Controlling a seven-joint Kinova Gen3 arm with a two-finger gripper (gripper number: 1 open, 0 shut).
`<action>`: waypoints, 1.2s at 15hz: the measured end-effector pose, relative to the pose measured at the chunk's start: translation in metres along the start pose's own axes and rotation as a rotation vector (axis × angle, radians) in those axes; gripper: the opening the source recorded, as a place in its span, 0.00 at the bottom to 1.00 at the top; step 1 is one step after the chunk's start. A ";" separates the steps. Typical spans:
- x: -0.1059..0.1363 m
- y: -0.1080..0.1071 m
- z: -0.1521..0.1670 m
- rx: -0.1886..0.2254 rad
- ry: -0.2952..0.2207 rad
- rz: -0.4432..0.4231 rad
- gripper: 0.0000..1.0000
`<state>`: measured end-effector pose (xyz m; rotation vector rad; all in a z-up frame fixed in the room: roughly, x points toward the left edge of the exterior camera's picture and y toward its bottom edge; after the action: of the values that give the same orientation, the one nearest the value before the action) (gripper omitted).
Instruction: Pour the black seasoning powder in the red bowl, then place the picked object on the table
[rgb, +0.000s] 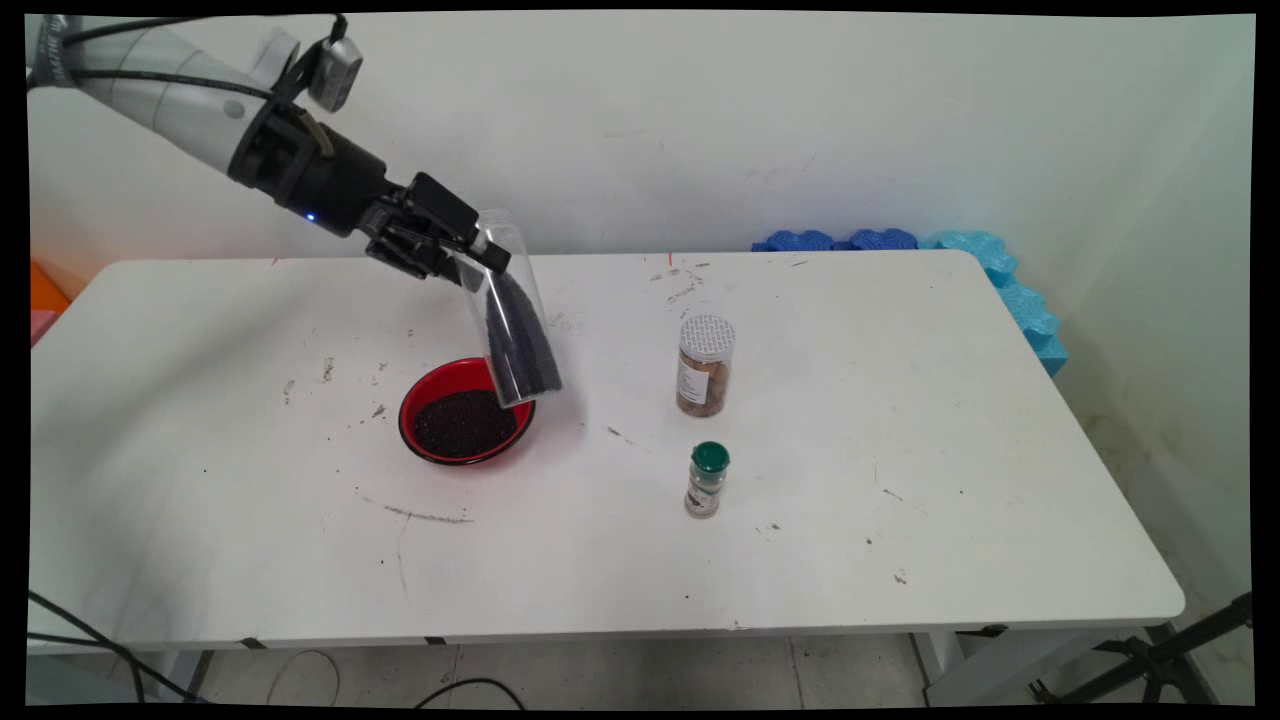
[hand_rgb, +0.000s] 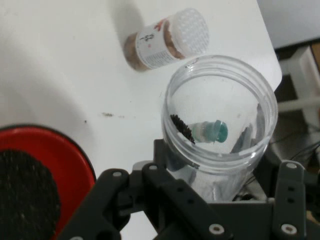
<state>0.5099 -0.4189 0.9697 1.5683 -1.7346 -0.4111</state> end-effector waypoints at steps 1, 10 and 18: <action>0.000 0.005 0.002 0.003 0.000 0.070 0.00; -0.001 0.036 0.030 0.034 0.011 0.624 0.00; -0.006 0.054 0.065 0.083 0.023 0.972 0.00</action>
<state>0.4258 -0.4180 0.9609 0.6136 -2.2553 0.1697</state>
